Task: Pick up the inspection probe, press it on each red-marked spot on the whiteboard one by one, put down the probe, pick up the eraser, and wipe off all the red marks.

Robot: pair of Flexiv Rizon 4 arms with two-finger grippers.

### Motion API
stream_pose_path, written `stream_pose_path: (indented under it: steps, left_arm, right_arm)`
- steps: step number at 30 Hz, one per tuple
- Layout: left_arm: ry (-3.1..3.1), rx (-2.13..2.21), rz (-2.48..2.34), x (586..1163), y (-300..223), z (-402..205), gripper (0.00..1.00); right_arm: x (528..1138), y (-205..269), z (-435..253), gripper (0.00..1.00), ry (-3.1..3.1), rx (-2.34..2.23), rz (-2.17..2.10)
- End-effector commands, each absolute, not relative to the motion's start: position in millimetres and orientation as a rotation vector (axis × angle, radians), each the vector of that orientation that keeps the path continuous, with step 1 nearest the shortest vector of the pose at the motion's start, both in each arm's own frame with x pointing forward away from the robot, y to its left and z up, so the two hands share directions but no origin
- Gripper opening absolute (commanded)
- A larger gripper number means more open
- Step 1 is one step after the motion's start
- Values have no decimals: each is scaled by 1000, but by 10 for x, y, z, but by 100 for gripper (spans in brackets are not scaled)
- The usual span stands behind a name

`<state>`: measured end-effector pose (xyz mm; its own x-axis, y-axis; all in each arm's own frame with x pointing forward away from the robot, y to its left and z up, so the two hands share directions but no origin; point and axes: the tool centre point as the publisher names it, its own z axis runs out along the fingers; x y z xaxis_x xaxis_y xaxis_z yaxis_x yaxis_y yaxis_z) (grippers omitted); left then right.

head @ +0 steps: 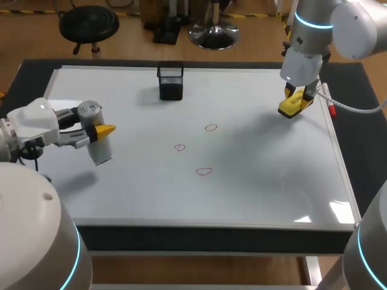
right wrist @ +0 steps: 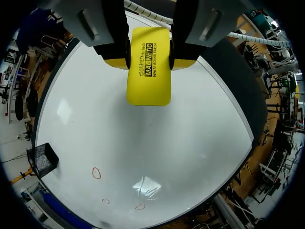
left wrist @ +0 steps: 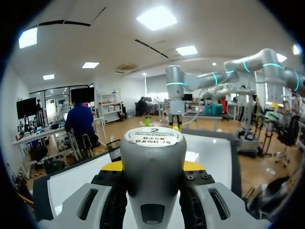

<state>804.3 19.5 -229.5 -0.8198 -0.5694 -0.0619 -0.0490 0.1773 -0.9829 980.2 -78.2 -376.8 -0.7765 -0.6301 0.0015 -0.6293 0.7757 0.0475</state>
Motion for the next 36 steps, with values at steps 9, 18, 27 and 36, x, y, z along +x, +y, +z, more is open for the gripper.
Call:
stream_pose_path:
  steps: [9, 18, 27, 36]
  left_arm:
    - [1959, -664, -1614, 7855, 222, -2265, 0]
    - [1956, -671, -1623, 7843, 220, -2264, 0]
    - [1956, -671, -1623, 7843, 220, -2264, 0]
    - [1956, -671, -1623, 7843, 220, -2264, 0]
  right_arm:
    - [9803, -789, -3757, 0, -2942, 1046, -64]
    - [9803, -789, -3757, 0, -2942, 1046, -64]
    - [9803, -789, -3757, 0, -2942, 1046, -64]
    - [9651, -473, -3542, 0, -2936, 1184, -65]
